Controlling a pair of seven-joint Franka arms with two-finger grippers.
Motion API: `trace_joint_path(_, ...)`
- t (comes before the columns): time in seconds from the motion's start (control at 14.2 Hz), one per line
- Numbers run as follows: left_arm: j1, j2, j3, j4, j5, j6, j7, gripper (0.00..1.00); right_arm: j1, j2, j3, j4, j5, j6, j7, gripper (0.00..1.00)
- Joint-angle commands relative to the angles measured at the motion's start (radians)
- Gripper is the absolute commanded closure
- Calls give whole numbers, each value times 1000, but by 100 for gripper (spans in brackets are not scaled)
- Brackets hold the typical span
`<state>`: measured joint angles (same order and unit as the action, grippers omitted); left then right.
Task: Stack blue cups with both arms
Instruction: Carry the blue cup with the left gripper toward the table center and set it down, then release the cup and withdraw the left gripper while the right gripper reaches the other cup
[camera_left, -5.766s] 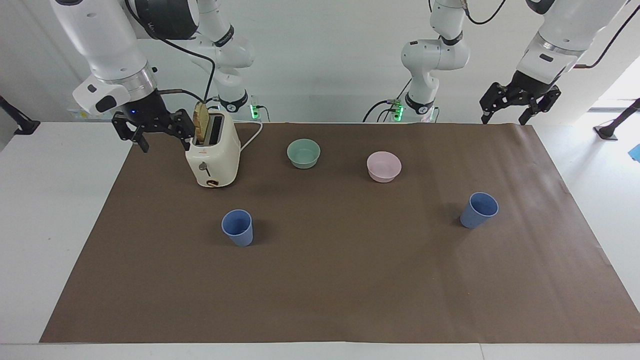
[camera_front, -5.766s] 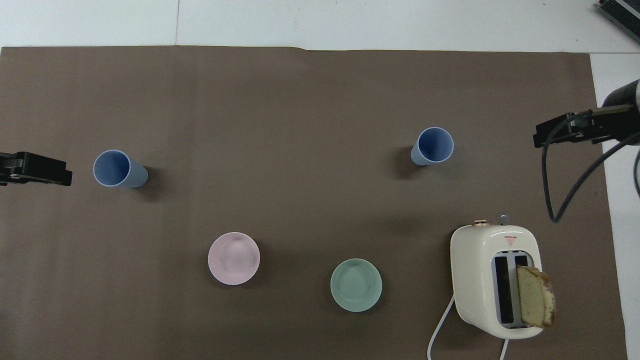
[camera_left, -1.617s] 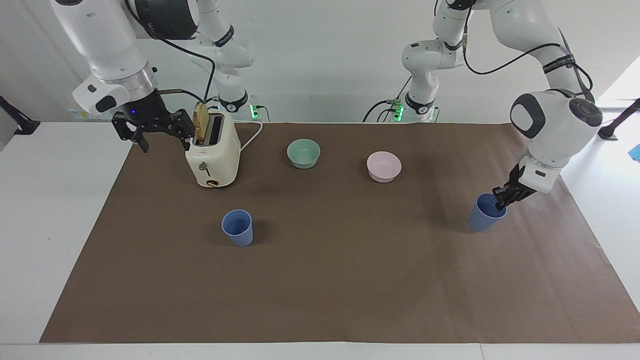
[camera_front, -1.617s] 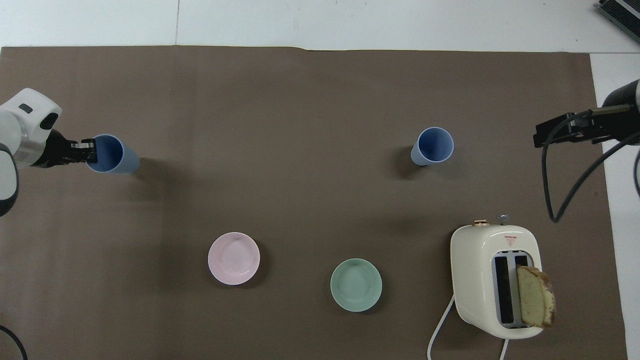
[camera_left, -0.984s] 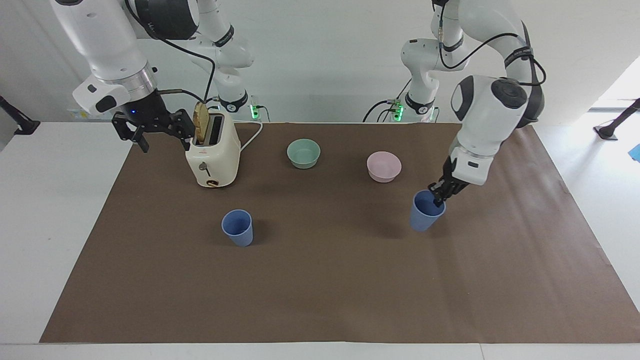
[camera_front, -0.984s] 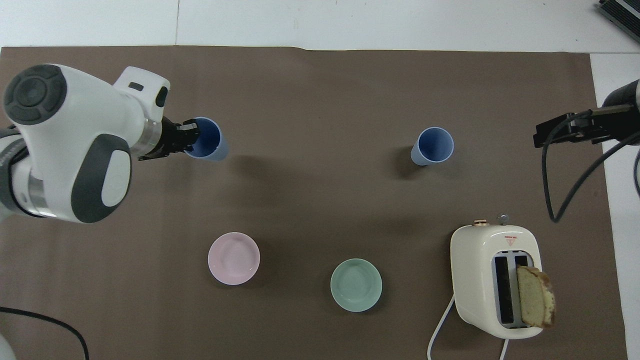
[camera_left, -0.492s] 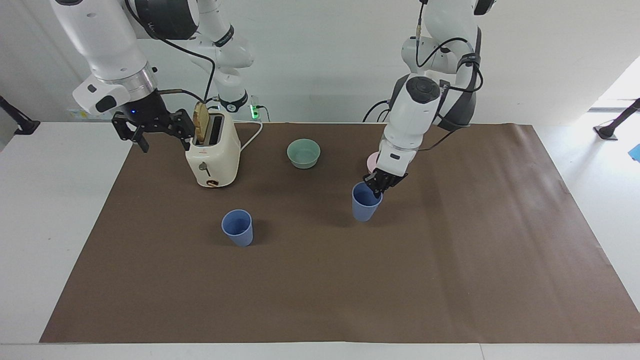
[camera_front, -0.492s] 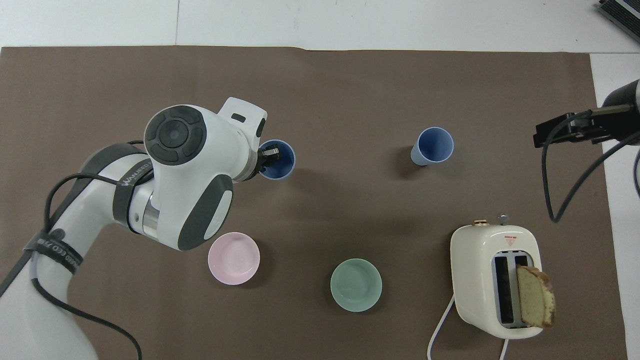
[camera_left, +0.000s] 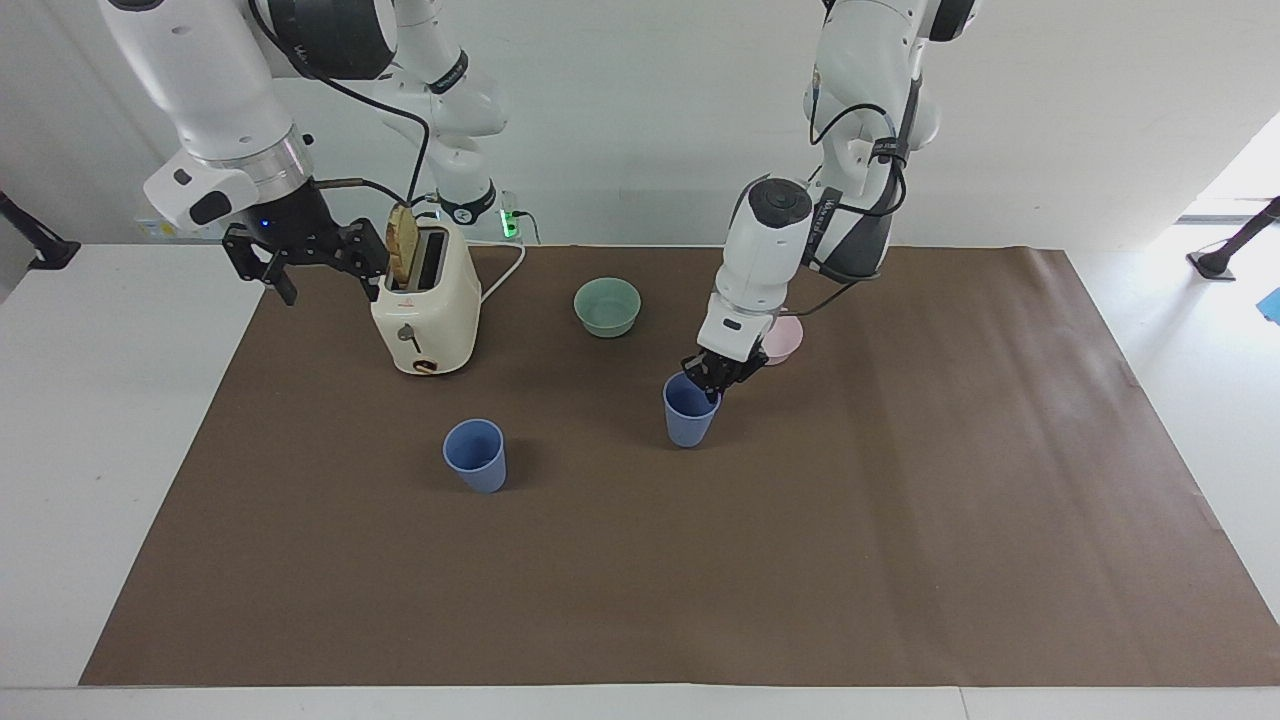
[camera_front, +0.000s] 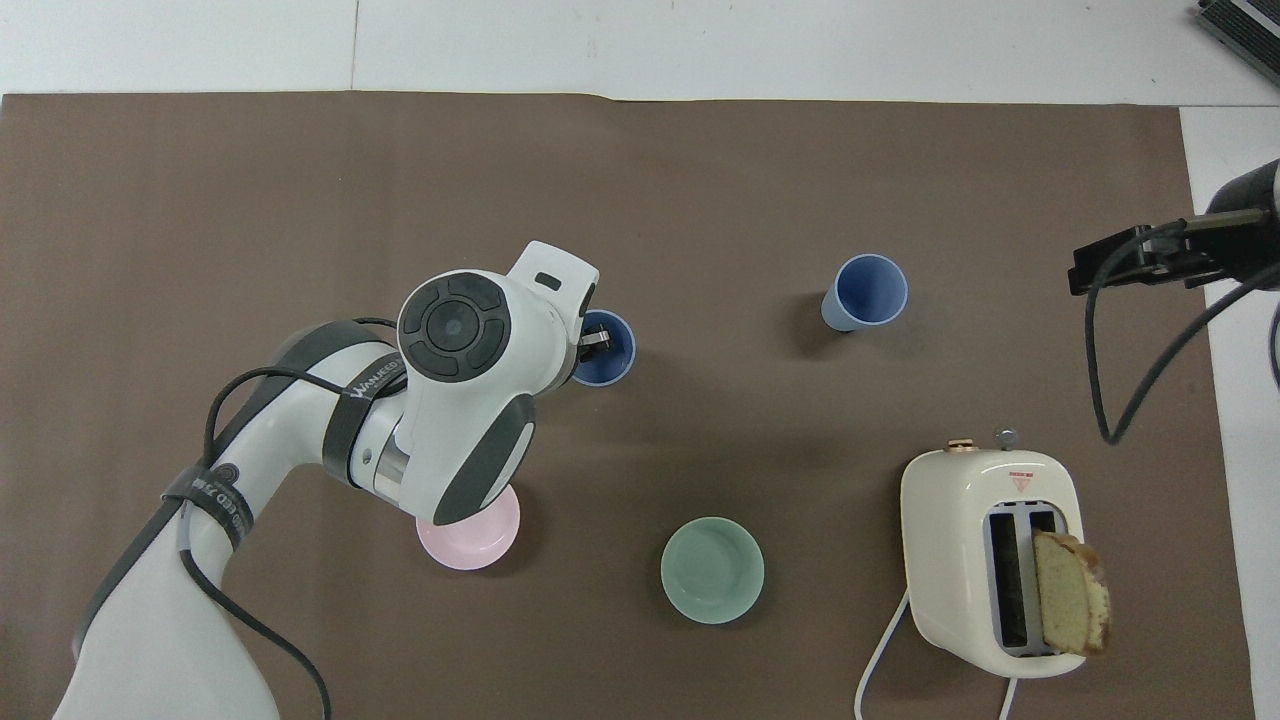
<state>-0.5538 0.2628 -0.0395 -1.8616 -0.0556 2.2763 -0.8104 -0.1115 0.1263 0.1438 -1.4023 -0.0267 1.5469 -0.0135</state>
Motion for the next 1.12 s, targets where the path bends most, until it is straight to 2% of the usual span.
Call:
trace_joint_path(0.0, -29, 10, 18, -24, 25, 55, -16, 100, -13, -24, 5, -26, 4, -1, -26, 0)
trace_joint_path(0.14, -29, 10, 18, -27, 25, 55, -15, 100, -13, -24, 5, -26, 4, -1, -26, 0)
trace_joint_path(0.21, -29, 10, 18, -31, 25, 60, -15, 86, -13, -24, 5, -26, 4, -1, -26, 0)
trace_joint_path(0.28, -29, 10, 18, -31, 26, 60, -15, 66, -14, -24, 5, -26, 4, -1, -26, 0)
trace_joint_path(0.42, -26, 10, 20, -25, 26, 45, -13, 9, -13, -24, 5, -26, 4, -1, -26, 0)
trace_joint_path(0.49, -18, 9, 21, -16, 26, 40, -10, 0, -13, -24, 5, -26, 4, -2, -26, 0)
trace_joint_path(0.7, 18, -14, 30, 45, 57, -82, -3, 0, -11, -24, 8, -26, 4, -1, -26, 0)
trace_joint_path(0.84, 52, -45, 32, 62, 63, -106, 10, 0, -13, -24, 10, -27, 5, -1, -26, 0)
trace_joint_path(0.98, 101, -94, 30, 61, 63, -139, 55, 0, -10, -63, 10, -102, 7, 54, -28, 0)
trace_joint_path(1.05, 130, -121, 30, 59, 63, -170, 109, 0, -7, -76, 10, -153, 7, 123, -28, 0)
